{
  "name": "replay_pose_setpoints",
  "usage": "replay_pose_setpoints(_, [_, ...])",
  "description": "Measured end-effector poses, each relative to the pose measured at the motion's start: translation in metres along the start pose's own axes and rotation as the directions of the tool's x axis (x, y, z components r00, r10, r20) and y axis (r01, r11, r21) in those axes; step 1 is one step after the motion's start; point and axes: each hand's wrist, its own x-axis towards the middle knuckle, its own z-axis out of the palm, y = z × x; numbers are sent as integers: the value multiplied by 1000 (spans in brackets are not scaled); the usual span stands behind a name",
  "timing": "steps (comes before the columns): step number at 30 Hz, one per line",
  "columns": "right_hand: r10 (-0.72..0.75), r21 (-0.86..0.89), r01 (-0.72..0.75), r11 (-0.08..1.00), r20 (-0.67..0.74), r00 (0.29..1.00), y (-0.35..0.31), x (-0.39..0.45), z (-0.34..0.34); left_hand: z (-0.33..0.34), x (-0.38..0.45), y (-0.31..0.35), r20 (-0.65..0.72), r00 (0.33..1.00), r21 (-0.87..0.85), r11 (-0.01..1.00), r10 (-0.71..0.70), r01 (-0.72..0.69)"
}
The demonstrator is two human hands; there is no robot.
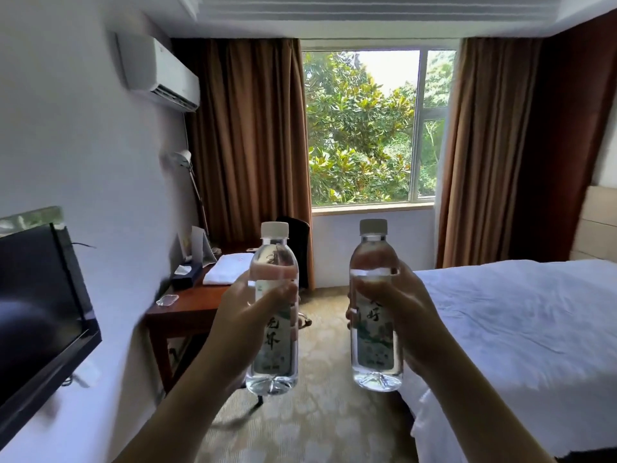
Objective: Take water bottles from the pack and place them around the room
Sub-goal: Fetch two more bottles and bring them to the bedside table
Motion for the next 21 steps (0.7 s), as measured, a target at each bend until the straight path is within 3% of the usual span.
replay_pose_setpoints(6, [-20,-15,19,1000,-61,998,38,103,-51,35,113,-33,30,1000,1,1000,2,-2])
replay_pose_setpoints(13, [40,-33,-49,998,-232,972,69,155,-129,101,214,-80,127,990,-137,988,-55,72])
replay_pose_setpoints(21, [-3,-149,-99,984,-567,824,92,181,-236,216,329,-132,445,895,-288,949,15,127])
